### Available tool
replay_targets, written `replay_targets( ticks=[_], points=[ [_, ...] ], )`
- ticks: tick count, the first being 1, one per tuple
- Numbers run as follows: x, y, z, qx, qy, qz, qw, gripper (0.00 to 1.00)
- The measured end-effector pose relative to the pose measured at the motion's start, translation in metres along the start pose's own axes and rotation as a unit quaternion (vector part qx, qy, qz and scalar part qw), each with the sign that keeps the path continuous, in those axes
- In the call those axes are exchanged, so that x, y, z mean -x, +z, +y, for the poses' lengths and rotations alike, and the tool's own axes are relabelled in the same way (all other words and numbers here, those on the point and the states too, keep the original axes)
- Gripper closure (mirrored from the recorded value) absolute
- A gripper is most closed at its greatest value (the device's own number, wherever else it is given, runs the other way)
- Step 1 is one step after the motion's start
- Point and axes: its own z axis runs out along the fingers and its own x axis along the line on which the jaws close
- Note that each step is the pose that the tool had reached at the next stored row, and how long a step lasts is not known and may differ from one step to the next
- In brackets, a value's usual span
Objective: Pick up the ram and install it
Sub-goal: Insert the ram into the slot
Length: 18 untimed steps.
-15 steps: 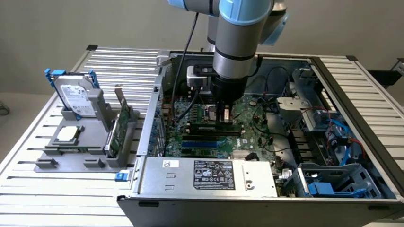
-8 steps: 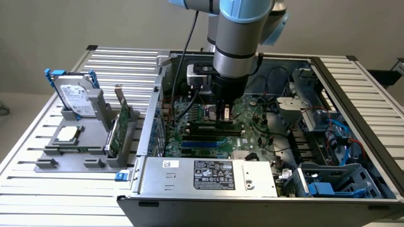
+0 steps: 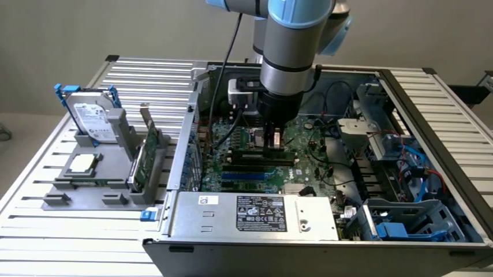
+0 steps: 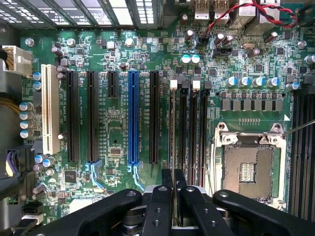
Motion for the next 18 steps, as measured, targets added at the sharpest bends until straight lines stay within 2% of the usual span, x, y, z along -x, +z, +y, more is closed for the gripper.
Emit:
replay_targets(
  ticks=[18],
  points=[
    [0.0009,0.0035,-0.0002,0.0001,0.001,0.0001,1.0000,0.87]
  ],
)
